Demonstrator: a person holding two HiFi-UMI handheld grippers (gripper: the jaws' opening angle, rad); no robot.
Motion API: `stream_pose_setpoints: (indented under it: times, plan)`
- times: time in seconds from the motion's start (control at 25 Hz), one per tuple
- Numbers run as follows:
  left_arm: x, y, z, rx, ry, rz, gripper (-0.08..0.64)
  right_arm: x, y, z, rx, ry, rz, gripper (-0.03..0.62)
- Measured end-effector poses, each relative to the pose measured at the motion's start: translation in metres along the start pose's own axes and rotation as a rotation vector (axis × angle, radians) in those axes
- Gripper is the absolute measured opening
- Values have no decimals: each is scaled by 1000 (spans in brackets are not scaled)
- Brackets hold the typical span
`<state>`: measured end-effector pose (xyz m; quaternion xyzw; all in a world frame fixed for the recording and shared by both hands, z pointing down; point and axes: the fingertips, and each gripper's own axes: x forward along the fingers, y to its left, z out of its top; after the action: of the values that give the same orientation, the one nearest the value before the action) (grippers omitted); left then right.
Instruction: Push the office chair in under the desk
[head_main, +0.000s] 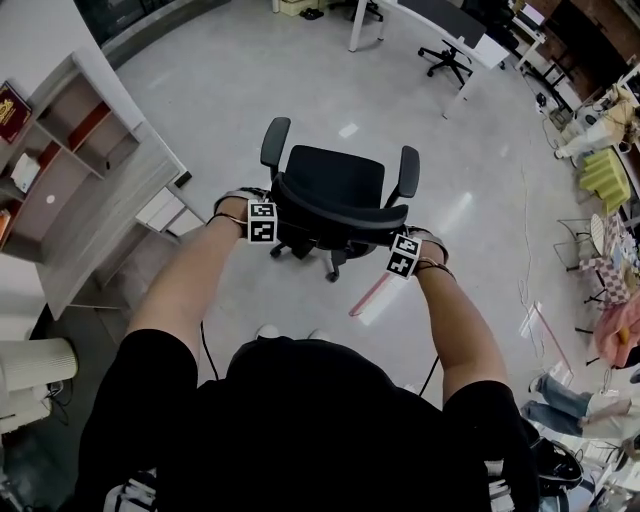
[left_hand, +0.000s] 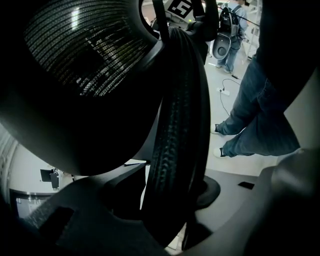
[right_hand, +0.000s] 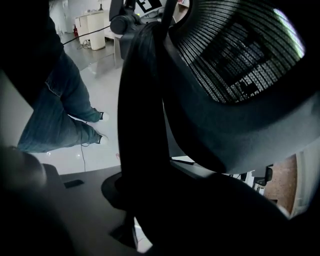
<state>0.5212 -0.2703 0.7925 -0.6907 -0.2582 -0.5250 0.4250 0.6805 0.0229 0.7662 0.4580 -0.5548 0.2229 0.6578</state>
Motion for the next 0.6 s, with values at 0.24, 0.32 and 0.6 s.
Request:
stream_pose_setpoints:
  times: [0.24, 0.32, 0.6]
  plan:
    - [-2, -6, -1, -23, 5, -3, 202, 0, -2, 2, -18, -8, -16, 122]
    - [-3, -11, 1, -36, 10, -12, 202, -2, -3, 0, -26, -13, -33, 114]
    - [-12, -32, -5, -51, 10, -18, 202, -10, 11, 7, -43, -22, -47, 106]
